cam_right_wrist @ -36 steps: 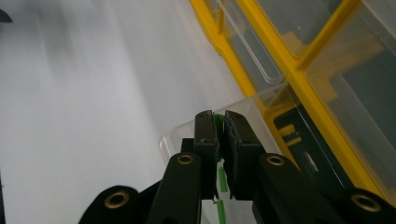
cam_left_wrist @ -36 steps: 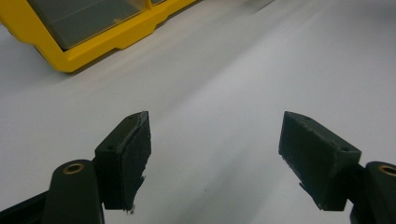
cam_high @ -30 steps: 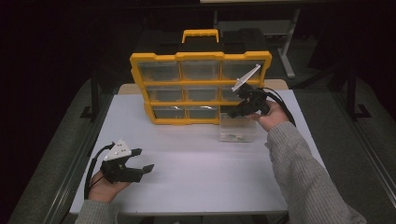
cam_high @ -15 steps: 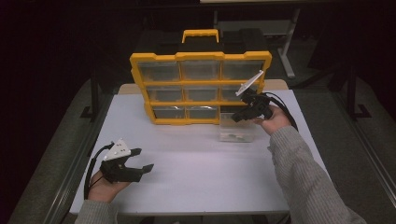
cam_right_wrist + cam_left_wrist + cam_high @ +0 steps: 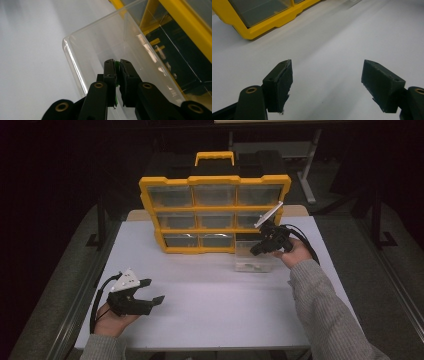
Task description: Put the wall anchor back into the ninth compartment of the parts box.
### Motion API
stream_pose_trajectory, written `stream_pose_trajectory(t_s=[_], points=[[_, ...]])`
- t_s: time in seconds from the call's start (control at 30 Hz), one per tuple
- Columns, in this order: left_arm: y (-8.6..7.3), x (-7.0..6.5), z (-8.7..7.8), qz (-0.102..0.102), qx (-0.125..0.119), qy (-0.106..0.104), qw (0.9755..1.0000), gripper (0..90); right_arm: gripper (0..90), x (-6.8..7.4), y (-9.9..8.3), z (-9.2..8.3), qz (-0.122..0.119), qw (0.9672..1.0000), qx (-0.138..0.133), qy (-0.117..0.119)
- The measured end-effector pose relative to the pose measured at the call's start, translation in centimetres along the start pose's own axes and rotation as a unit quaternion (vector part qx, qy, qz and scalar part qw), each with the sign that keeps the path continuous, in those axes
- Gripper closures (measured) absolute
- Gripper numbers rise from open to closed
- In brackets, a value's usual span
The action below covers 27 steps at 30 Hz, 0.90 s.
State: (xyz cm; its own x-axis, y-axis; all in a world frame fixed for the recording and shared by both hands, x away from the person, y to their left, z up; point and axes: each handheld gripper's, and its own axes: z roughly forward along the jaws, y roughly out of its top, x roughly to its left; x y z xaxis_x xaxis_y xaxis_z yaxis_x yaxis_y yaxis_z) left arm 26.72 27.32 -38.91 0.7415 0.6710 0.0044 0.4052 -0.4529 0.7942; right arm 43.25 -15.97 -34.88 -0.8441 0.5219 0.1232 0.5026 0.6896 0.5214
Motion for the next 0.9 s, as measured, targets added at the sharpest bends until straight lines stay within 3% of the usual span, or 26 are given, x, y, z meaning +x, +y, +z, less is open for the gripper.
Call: stream_pose_trajectory(t_s=[0.07,0.1,0.13,0.37,0.73,0.9], points=[[0.0,0.0,0.0,0.001,0.001,0.0,1.0,24.8,82.4,0.0,0.0,0.1,-0.001,1.0,0.0,0.0],[0.0,0.0,0.0,0.001,0.001,0.0,1.0,24.8,82.0,-0.2,0.0,0.3,-0.015,0.9998,-0.01,0.005],[0.0,0.0,0.0,0.0,0.001,0.0,1.0,24.8,78.0,-0.1,-0.1,0.4,-0.009,0.9999,-0.007,0.007],[0.0,0.0,0.0,0.0,0.002,0.0,1.0,24.5,76.1,-0.1,-0.1,0.5,-0.011,0.9999,-0.01,0.009],[-0.2,0.3,0.0,0.004,0.006,-0.002,1.0,24.0,73.2,0.2,0.2,-0.8,-0.014,0.9991,-0.034,0.019],[-0.3,0.5,-0.1,-0.005,0.0,-0.002,1.0,23.6,73.1,0.5,0.3,-1.0,-0.017,0.999,-0.038,0.02]])
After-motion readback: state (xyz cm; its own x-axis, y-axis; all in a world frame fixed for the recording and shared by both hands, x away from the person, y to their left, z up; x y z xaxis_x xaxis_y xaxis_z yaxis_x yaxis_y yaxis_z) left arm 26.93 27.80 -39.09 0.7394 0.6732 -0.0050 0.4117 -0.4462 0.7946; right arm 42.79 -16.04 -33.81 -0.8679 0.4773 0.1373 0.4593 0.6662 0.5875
